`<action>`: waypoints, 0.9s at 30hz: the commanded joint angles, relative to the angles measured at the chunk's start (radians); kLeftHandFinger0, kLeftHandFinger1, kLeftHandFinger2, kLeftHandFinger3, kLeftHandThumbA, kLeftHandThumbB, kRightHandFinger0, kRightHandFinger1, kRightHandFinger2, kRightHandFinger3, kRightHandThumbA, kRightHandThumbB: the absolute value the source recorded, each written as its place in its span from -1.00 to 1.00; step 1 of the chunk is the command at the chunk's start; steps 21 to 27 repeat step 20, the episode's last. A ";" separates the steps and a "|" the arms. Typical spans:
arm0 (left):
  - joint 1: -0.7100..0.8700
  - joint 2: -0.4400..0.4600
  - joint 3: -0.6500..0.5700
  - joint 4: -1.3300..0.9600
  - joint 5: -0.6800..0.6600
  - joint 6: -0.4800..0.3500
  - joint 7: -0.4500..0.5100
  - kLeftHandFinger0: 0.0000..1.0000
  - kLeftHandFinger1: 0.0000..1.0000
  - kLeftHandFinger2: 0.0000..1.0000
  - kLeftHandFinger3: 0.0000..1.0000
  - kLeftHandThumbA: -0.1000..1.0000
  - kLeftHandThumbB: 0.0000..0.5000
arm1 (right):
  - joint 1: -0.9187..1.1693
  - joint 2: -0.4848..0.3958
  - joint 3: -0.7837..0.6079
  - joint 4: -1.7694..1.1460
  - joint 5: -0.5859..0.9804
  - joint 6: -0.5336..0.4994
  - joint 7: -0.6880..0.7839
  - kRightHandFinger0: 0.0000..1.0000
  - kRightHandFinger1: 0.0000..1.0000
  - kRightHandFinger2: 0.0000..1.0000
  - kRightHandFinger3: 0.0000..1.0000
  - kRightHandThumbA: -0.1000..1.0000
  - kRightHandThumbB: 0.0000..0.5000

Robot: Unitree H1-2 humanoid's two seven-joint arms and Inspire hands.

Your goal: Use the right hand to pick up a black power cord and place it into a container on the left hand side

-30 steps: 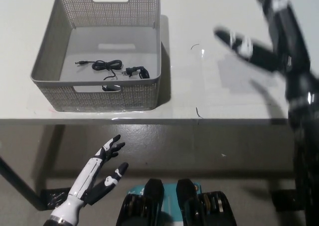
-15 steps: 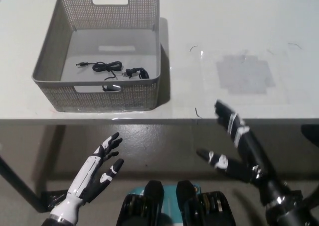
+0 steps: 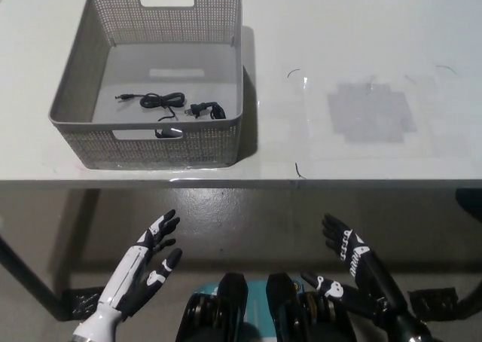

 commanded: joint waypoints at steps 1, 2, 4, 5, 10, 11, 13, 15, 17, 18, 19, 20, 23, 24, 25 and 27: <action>0.010 0.006 0.007 -0.022 -0.031 -0.030 -0.017 0.94 1.00 1.00 1.00 0.68 0.41 | -0.011 0.009 -0.019 0.035 0.058 -0.089 0.024 1.00 1.00 1.00 1.00 1.00 0.38; 0.009 0.008 0.006 -0.025 -0.033 -0.027 -0.019 0.95 1.00 1.00 1.00 0.68 0.43 | -0.013 0.009 -0.024 0.053 0.068 -0.098 0.026 1.00 1.00 1.00 1.00 1.00 0.38; 0.008 0.007 0.007 -0.024 -0.034 -0.028 -0.018 0.93 1.00 1.00 1.00 0.67 0.41 | -0.014 0.006 -0.027 0.065 0.069 -0.096 0.026 1.00 1.00 1.00 1.00 1.00 0.40; 0.007 0.006 0.007 -0.021 -0.032 -0.035 -0.015 0.93 1.00 1.00 1.00 0.66 0.41 | -0.013 0.007 -0.029 0.065 0.074 -0.092 0.025 1.00 1.00 1.00 1.00 1.00 0.40; 0.008 0.006 0.009 -0.027 -0.032 -0.030 -0.013 0.92 1.00 1.00 1.00 0.65 0.38 | -0.026 0.003 -0.035 0.094 0.087 -0.104 0.032 1.00 1.00 1.00 1.00 0.99 0.30; 0.008 0.006 0.009 -0.029 -0.031 -0.029 -0.013 0.92 1.00 1.00 1.00 0.65 0.38 | -0.027 0.003 -0.036 0.098 0.089 -0.106 0.033 1.00 1.00 1.00 1.00 0.99 0.30; 0.005 0.008 0.011 -0.036 -0.040 -0.016 -0.019 0.95 1.00 1.00 1.00 0.64 0.44 | -0.039 -0.001 -0.045 0.113 0.077 -0.117 0.018 1.00 1.00 1.00 1.00 1.00 0.36; 0.005 0.009 0.013 -0.036 -0.040 -0.014 -0.020 0.95 1.00 1.00 1.00 0.64 0.44 | -0.041 0.000 -0.048 0.117 0.062 -0.123 0.004 1.00 1.00 1.00 1.00 1.00 0.37; 0.003 0.008 0.014 -0.036 -0.039 -0.019 -0.019 0.95 1.00 1.00 1.00 0.63 0.40 | -0.037 -0.001 -0.051 0.103 0.047 -0.113 -0.008 1.00 1.00 1.00 1.00 1.00 0.27; 0.003 0.009 0.016 -0.037 -0.041 -0.019 -0.020 0.95 1.00 1.00 1.00 0.63 0.39 | -0.040 0.001 -0.051 0.102 0.046 -0.113 -0.008 1.00 1.00 1.00 1.00 1.00 0.24; 0.004 0.011 0.017 -0.037 -0.040 -0.021 -0.020 0.95 1.00 1.00 1.00 0.63 0.39 | -0.042 0.001 -0.050 0.106 0.047 -0.117 -0.006 1.00 1.00 1.00 1.00 1.00 0.22; 0.005 0.012 0.018 -0.039 -0.040 -0.021 -0.020 0.94 1.00 1.00 1.00 0.63 0.39 | -0.043 0.001 -0.049 0.110 0.046 -0.121 -0.004 1.00 1.00 1.00 1.00 1.00 0.21; 0.005 0.012 0.018 -0.039 -0.040 -0.021 -0.020 0.94 1.00 1.00 1.00 0.63 0.39 | -0.043 0.001 -0.049 0.110 0.046 -0.121 -0.004 1.00 1.00 1.00 1.00 1.00 0.21; 0.005 0.012 0.018 -0.039 -0.040 -0.021 -0.020 0.94 1.00 1.00 1.00 0.63 0.39 | -0.043 0.001 -0.049 0.110 0.046 -0.121 -0.004 1.00 1.00 1.00 1.00 1.00 0.21; 0.005 0.012 0.018 -0.039 -0.040 -0.021 -0.020 0.94 1.00 1.00 1.00 0.63 0.39 | -0.043 0.001 -0.049 0.110 0.046 -0.121 -0.004 1.00 1.00 1.00 1.00 1.00 0.21; 0.005 0.012 0.018 -0.039 -0.040 -0.021 -0.020 0.94 1.00 1.00 1.00 0.63 0.39 | -0.043 0.001 -0.049 0.110 0.046 -0.121 -0.004 1.00 1.00 1.00 1.00 1.00 0.21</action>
